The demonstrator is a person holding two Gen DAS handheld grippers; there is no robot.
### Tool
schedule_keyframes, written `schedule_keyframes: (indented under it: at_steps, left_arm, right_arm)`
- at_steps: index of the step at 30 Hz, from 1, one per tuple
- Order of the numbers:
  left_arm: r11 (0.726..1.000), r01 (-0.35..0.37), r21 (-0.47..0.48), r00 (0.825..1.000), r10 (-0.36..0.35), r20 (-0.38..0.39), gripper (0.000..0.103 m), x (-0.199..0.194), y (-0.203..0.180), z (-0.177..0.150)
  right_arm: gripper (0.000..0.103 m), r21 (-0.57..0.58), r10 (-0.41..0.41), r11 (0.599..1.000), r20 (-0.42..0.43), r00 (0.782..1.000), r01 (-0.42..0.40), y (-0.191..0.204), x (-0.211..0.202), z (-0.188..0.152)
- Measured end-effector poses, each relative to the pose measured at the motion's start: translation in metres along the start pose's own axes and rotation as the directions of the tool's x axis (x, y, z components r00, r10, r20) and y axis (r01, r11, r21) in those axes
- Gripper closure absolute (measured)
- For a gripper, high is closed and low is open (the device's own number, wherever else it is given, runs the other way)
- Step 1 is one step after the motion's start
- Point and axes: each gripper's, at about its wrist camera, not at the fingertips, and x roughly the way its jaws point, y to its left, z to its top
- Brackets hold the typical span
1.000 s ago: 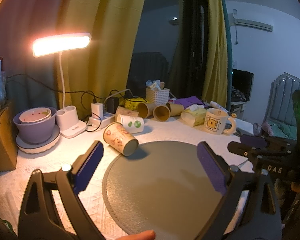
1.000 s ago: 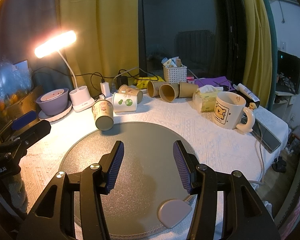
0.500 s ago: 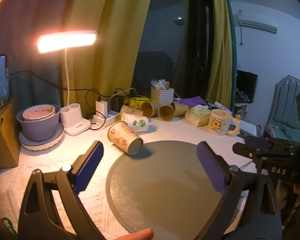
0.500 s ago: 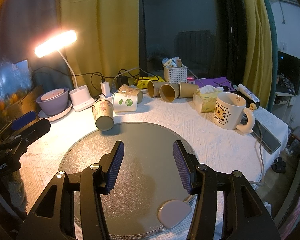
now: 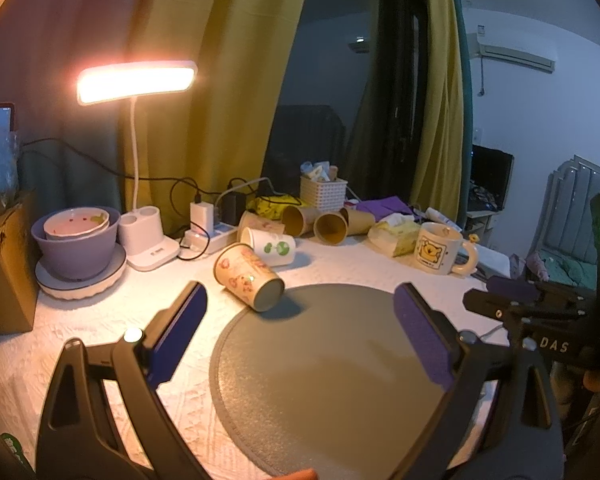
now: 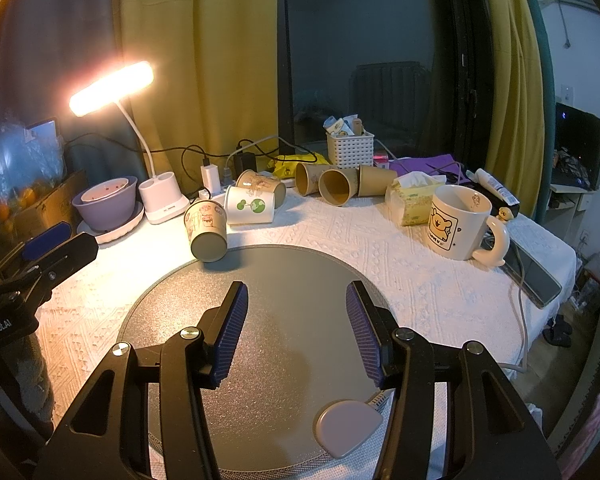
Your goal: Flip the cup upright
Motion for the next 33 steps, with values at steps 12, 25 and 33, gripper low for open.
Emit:
schedule_keyframes:
  at_steps: [12, 25, 33]
  left_arm:
    - [1.0, -0.001, 0.001, 1.0, 0.001, 0.001, 0.008, -0.001, -0.001, -0.001]
    - [1.0, -0.001, 0.006, 1.0, 0.001, -0.005, 0.008, -0.001, -0.005, -0.002]
    - [1.0, -0.013, 0.003, 0.999, 0.013, -0.044, 0.008, 0.009, -0.005, -0.002]
  right_arm:
    - [0.049, 0.0, 0.0, 1.0, -0.001, 1.0, 0.0, 0.001, 0.001, 0.0]
    - [0.049, 0.001, 0.0, 1.0, -0.002, 1.0, 0.0, -0.003, 0.005, -0.002]
    - [0.049, -0.015, -0.006, 1.0, -0.017, 1.0, 0.006, -0.006, 0.01, 0.002]
